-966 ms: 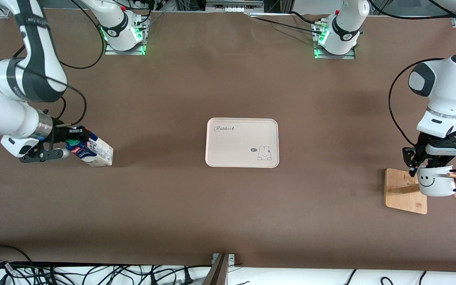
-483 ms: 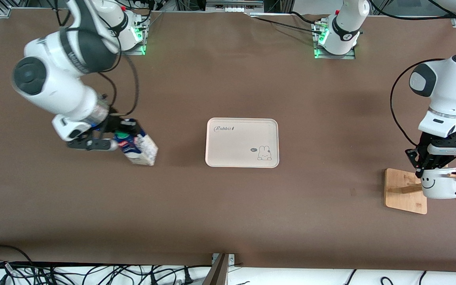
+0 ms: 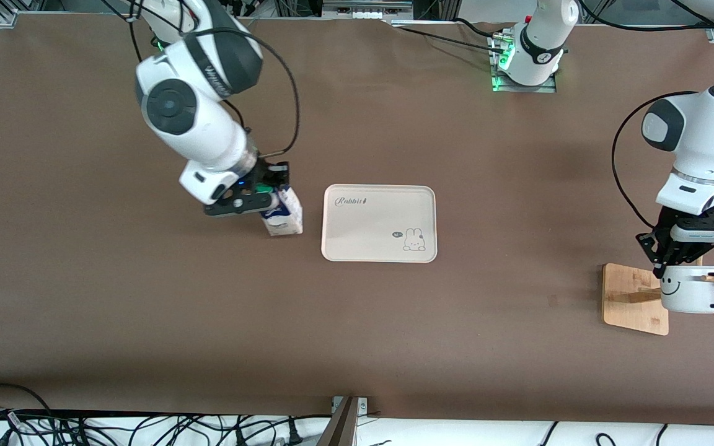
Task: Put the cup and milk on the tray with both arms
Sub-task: 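Carry the carton toward the tray while the left gripper lifts the mug off the stand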
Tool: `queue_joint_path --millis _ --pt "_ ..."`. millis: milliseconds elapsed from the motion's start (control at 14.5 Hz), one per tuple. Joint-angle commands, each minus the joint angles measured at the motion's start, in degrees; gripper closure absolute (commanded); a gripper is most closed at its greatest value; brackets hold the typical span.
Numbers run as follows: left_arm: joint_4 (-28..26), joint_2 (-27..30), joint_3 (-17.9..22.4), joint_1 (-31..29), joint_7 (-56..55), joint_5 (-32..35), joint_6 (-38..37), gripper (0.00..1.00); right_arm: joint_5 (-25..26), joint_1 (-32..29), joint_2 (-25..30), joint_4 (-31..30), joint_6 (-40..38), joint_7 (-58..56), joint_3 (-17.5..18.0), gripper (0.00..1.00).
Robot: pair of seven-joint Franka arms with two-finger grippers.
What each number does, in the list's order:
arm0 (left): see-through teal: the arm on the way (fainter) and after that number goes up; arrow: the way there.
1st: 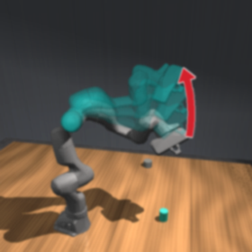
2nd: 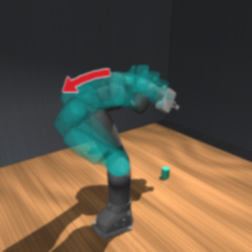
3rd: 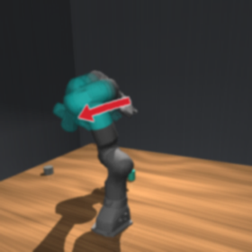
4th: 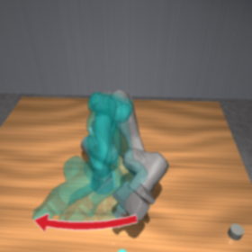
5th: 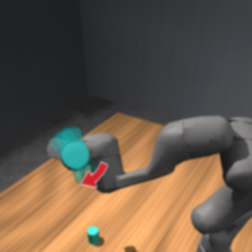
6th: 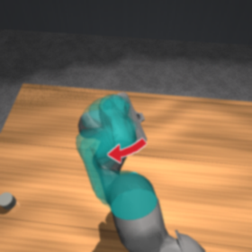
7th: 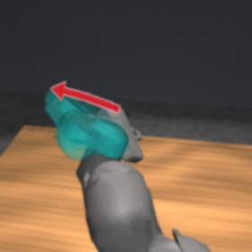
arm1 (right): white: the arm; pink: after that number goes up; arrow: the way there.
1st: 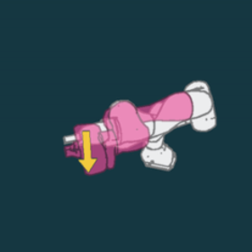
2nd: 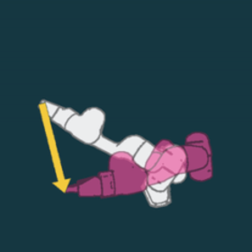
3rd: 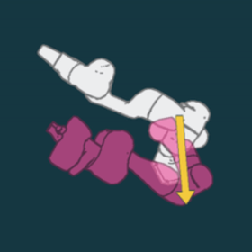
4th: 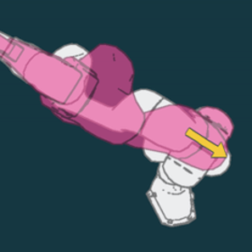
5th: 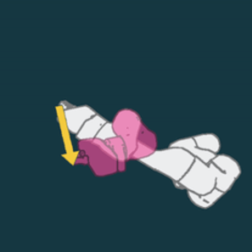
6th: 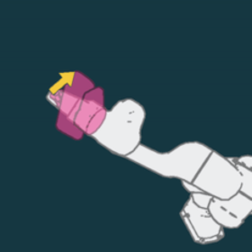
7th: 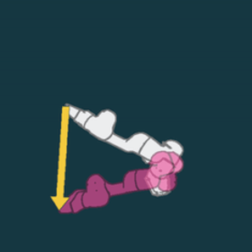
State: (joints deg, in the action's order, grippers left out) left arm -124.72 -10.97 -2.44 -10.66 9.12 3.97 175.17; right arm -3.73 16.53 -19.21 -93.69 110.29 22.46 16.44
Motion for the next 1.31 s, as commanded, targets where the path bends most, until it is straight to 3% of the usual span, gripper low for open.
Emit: queue_joint_path --millis 0,207,345,690,1034,1241 --pt "0.1 1.38 -0.9 0.55 -0.24 1.74 -1.14 1.0 -0.84 2.71 -0.74 1.67 -0.52 -1.54 -0.18 0.55" --pt "0.09 3.14 -2.21 2.22 -0.85 1.48 -2.55 1.0 -2.06 5.0 -2.93 3.59 -0.43 -1.02 -0.18 0.55" --pt "0.1 4.28 -3.53 2.57 -0.94 1.04 -3.61 1.0 -7.24 5.27 -4.25 5.62 -0.43 1.69 -0.26 0.55" --pt "0.1 5.08 -5.9 6.0 -6.82 0.95 -6.77 1.0 -7.17 5.36 -11.8 13.7 -0.69 3.73 -0.53 0.55" --pt "2.9 6.31 -10.56 7.5 -10.17 0.86 -22.82 1.0 -7.0 7.46 -14.27 15.29 -0.17 7.05 -0.62 0.55" --pt "10.87 6.05 -13.72 7.59 -10.17 0.86 -42.21 1.0 -4.28 10.36 -15.94 15.29 1.41 10.22 -1.23 0.55"
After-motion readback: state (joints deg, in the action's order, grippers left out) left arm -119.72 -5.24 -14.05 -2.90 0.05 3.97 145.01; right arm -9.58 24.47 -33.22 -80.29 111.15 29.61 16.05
